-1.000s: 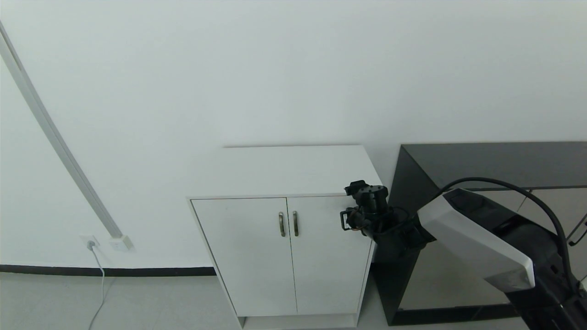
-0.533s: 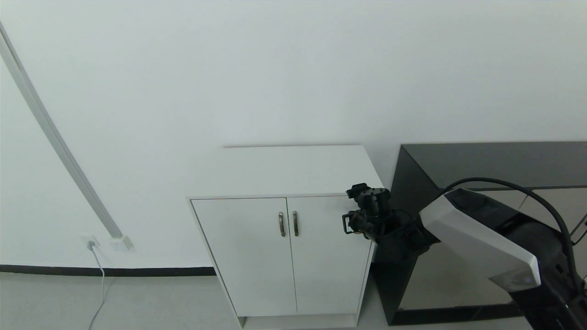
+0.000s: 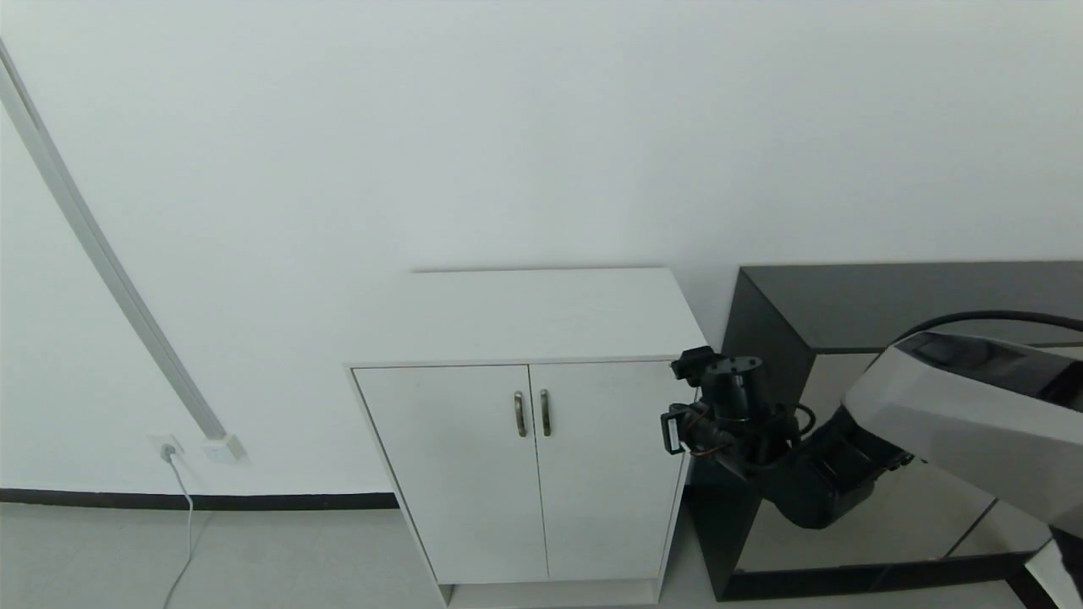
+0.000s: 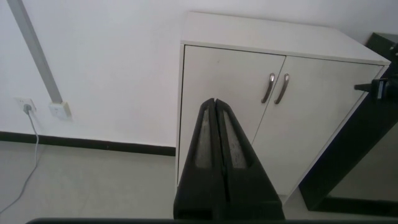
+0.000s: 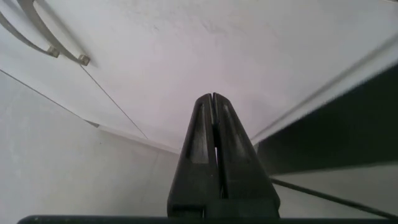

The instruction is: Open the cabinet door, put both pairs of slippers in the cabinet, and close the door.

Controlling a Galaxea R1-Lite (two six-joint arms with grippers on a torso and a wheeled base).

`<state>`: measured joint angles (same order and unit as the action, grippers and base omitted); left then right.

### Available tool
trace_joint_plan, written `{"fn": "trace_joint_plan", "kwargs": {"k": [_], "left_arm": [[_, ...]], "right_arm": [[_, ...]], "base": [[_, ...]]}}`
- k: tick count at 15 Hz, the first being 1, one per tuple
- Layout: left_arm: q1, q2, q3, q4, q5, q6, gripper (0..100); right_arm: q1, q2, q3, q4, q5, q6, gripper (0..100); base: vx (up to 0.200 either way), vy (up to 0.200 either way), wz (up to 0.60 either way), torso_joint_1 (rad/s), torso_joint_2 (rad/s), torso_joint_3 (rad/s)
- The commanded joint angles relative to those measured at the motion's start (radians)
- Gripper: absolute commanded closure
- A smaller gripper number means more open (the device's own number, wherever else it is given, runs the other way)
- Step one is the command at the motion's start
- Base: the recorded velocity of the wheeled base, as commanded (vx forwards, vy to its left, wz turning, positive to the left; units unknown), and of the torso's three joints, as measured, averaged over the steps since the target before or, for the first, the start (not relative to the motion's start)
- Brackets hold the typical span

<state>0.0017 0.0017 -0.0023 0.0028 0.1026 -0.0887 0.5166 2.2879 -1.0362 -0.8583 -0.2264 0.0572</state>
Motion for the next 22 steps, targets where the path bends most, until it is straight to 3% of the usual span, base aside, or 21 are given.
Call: {"fn": "trace_joint_plan", "kwargs": {"k": [1,5,12,18,19,22], "left_arm": [[0.0,0.0,0.001,0.0,0.0,0.0,100],[0.0,0.0,0.001,0.0,0.0,0.0,100],[0.0,0.0,-0.001,0.0,0.0,-0.002,100],[0.0,0.0,-0.001,0.0,0.0,-0.002,100],[0.0,0.0,0.001,0.0,0.0,-0.002,100],[0.0,0.0,0.001,0.0,0.0,-0.002,100]], "right_arm": [[-0.038,-0.228,0.199,-0.015,-0.001,-0.002,100],[-0.113,-0.435,0.39,-0.013,-0.001,-0.031,100],[-0.165,-0.821,0.771,-0.013,0.009,-0.03,100],[-0.191,-1.179,0.979,0.004,0.009,-0.03,100],[-0.202,-1.222,0.99,0.019,0.009,-0.03,100],[-0.21,-1.45,0.976,0.236,0.013,-0.03,100]], "base": [[0.0,0.0,0.0,0.0,0.0,0.0],[0.0,0.0,0.0,0.0,0.0,0.0],[0.0,0.0,0.0,0.0,0.0,0.0],[0.0,0.0,0.0,0.0,0.0,0.0],[0.0,0.0,0.0,0.0,0.0,0.0],[0.0,0.0,0.0,0.0,0.0,0.0]]}}
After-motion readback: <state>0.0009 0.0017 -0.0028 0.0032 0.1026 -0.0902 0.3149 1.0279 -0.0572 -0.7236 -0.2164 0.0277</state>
